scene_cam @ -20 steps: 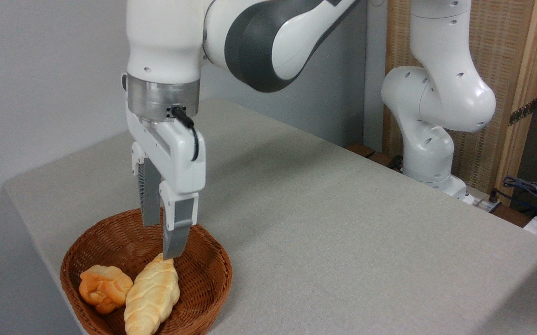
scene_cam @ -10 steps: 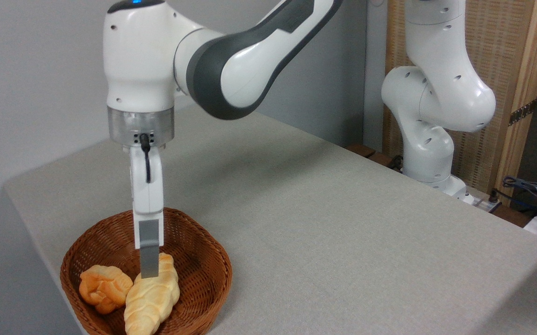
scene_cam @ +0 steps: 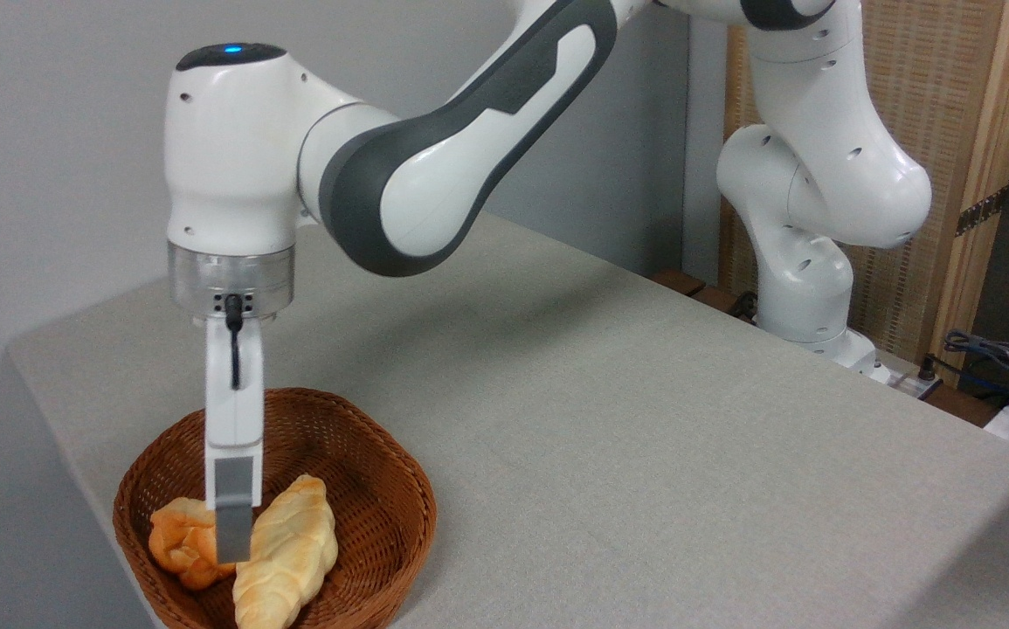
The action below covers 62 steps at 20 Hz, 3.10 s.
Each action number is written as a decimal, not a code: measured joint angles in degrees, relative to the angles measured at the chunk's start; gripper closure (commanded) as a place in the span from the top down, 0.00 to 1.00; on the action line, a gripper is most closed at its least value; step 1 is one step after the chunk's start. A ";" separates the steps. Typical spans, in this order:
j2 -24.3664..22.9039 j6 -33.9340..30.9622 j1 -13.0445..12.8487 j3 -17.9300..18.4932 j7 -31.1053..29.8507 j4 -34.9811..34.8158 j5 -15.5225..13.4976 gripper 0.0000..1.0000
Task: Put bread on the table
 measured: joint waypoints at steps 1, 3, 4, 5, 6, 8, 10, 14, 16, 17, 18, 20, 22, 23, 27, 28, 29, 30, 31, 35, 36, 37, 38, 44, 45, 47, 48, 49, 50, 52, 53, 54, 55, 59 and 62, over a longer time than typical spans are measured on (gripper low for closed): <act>0.85 0.01 -0.01 -0.30 0.00 0.85 0.00 1.00; 2.41 0.02 -0.04 -0.67 0.00 2.34 0.00 1.00; 3.02 0.02 -0.03 -0.78 0.00 2.95 0.00 1.00; 3.40 0.02 -0.01 -0.97 0.00 3.36 0.00 1.00; 3.65 0.02 -0.02 -1.23 0.00 3.58 0.00 0.97; 4.00 0.02 -0.03 -1.88 0.00 3.66 0.00 0.69; 4.34 0.02 -0.06 -2.46 0.00 3.66 0.00 0.39; 4.55 0.02 -0.03 -2.65 0.00 3.72 0.00 0.23; 4.55 0.02 -0.02 -2.65 0.00 3.86 0.00 0.23; 4.55 0.02 -0.02 -2.65 0.00 3.92 0.00 0.23; 4.55 0.02 -0.02 -2.65 0.00 3.95 0.00 0.23; 4.55 0.02 -0.02 -2.65 0.00 3.96 0.00 0.23; 4.55 0.02 -0.02 -2.65 0.00 4.00 0.00 0.23; 4.55 0.02 -0.02 -2.65 0.00 4.03 0.00 0.23; 4.55 0.02 -0.02 -2.65 0.00 4.09 0.00 0.23; 4.55 0.02 -0.02 -2.65 0.00 4.10 0.00 0.23; 4.55 0.02 -0.01 -2.65 0.00 4.11 0.00 0.23; 4.55 0.02 -0.01 -2.65 0.00 4.12 0.00 0.23; 4.55 0.02 -0.01 -2.65 0.00 4.14 0.00 0.22; 4.48 -0.05 0.00 -2.65 0.00 4.27 0.00 0.21; 4.45 -0.06 0.00 -2.65 0.00 4.28 0.00 0.21; 4.43 -0.06 0.00 -2.65 0.00 4.29 0.00 0.22; 4.37 -0.08 0.03 -2.65 0.00 4.33 0.00 0.22; 1.53 -6.27 0.39 -2.56 -0.06 4.75 0.00 0.26; 0.64 -8.23 0.47 -2.55 -0.16 4.85 -0.21 0.26; -0.96 -11.50 0.59 -2.47 -0.26 4.91 -1.11 0.26; -2.13 -13.82 0.72 -2.40 -0.39 4.92 -1.73 0.26; -3.35 -16.47 0.82 -2.12 -0.99 4.92 -2.20 0.26; -4.51 -18.99 0.88 -1.59 -1.95 4.92 -2.59 0.26; -6.85 -23.48 1.02 -0.16 -3.60 4.92 -4.27 0.26; -7.86 -25.31 1.05 0.80 -4.22 4.92 -5.30 0.26; -8.83 -27.39 1.11 1.88 -4.54 4.90 -6.45 0.26; -9.69 -29.82 1.20 2.85 -4.62 4.86 -7.51 0.26; -12.59 -36.68 1.33 5.88 -5.35 3.37 -10.18 0.27; -14.67 -38.01 1.35 6.66 -5.39 0.61 -10.47 0.29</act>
